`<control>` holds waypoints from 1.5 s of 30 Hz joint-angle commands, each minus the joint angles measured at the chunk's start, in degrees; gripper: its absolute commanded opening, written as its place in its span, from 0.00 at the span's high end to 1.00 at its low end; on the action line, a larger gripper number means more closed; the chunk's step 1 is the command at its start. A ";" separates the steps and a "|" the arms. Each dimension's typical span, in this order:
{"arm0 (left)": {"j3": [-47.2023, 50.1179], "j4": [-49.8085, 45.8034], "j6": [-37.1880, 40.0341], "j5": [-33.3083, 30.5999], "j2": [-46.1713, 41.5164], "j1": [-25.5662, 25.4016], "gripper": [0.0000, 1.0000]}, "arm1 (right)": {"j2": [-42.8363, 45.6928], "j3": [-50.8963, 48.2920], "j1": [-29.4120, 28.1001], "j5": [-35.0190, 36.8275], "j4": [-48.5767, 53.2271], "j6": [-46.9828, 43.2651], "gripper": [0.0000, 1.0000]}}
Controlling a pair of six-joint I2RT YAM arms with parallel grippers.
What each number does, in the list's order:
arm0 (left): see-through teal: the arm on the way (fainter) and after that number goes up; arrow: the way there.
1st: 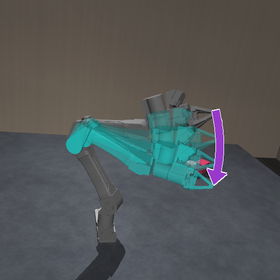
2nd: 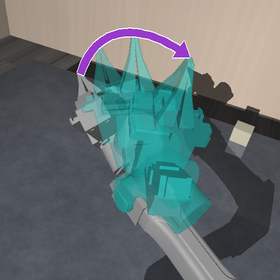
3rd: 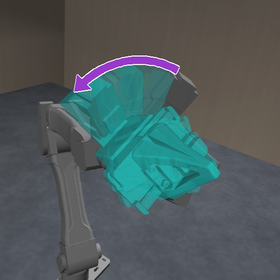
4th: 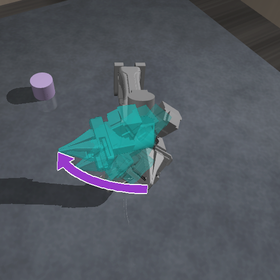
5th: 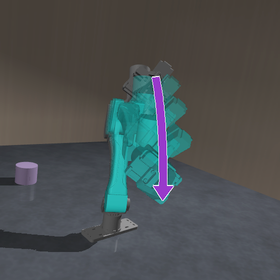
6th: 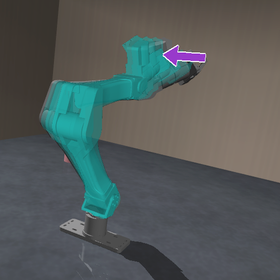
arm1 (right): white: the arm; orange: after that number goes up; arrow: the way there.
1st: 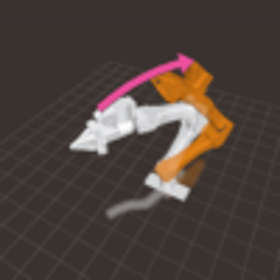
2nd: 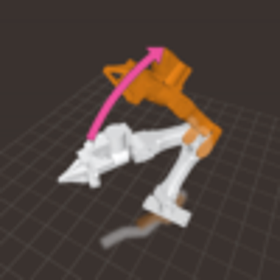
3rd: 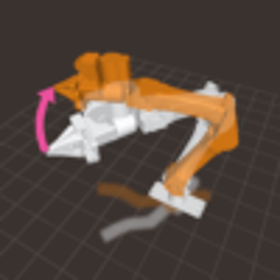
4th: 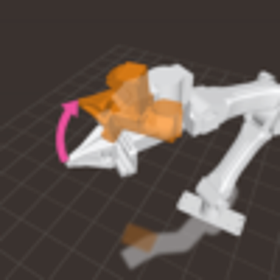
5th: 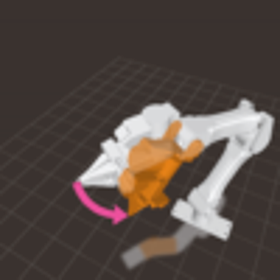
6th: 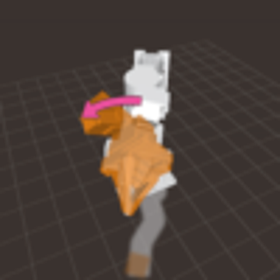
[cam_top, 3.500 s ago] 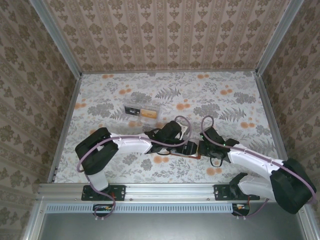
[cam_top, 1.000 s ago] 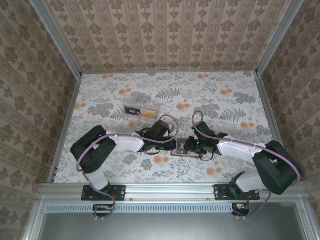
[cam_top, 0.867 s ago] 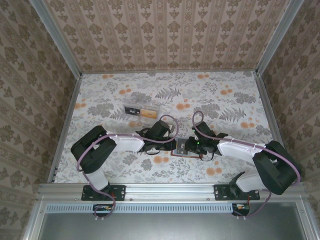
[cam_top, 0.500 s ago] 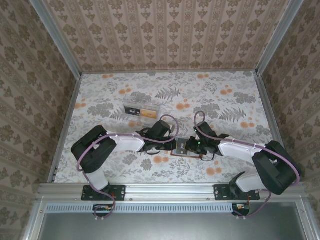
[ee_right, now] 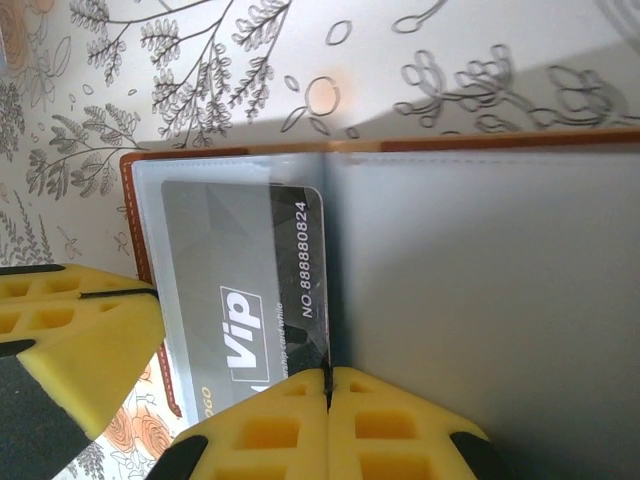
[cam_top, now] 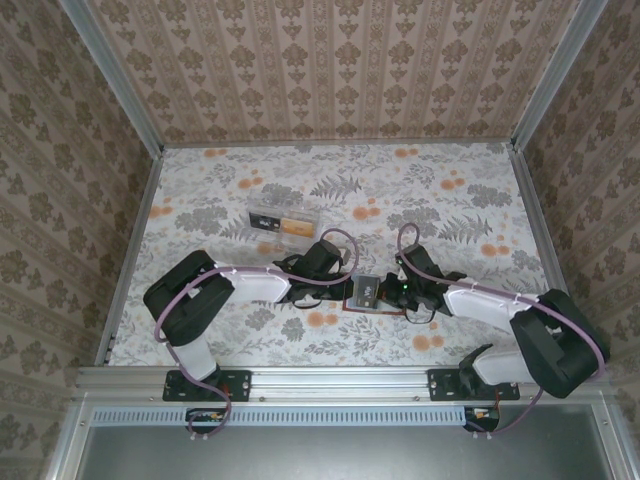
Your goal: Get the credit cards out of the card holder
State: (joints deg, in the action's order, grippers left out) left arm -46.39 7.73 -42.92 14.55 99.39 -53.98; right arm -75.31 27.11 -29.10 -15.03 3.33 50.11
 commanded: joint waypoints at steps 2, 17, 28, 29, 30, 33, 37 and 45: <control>-0.01 -2.62 -0.47 -0.31 0.98 0.18 0.95 | 2.90 -1.27 1.21 0.76 3.54 -0.34 1.00; -1.62 -5.49 0.94 -1.12 -2.69 -0.42 0.91 | 4.74 -1.60 2.47 1.30 5.77 -1.98 1.00; -9.77 -9.25 4.29 -0.58 0.95 -2.71 0.90 | 4.38 -1.36 2.47 0.91 6.02 -2.73 1.00; -10.28 -9.31 4.26 -0.42 1.81 -2.82 0.91 | 4.30 -1.36 2.46 0.87 6.05 -2.82 1.00; -10.68 -9.36 4.25 -0.19 2.55 -2.85 0.91 | 4.22 -1.36 2.47 0.99 6.07 -2.87 1.00; -10.83 -9.35 3.90 0.04 3.72 -2.98 0.91 | 4.37 -1.36 2.45 0.99 6.06 -2.89 1.00; -10.17 -9.40 3.86 0.22 4.05 -2.98 0.92 | 4.12 -1.19 2.43 1.04 6.13 -3.17 0.97; -9.15 -9.36 3.17 0.15 4.76 -3.58 0.92 | 3.77 -1.36 2.47 1.23 5.81 -3.13 0.80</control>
State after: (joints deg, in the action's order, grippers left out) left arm -56.23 -0.91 -40.23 13.91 103.42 -56.88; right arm -71.46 26.13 -26.87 -14.81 7.20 47.55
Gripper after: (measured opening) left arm 0.084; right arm 0.197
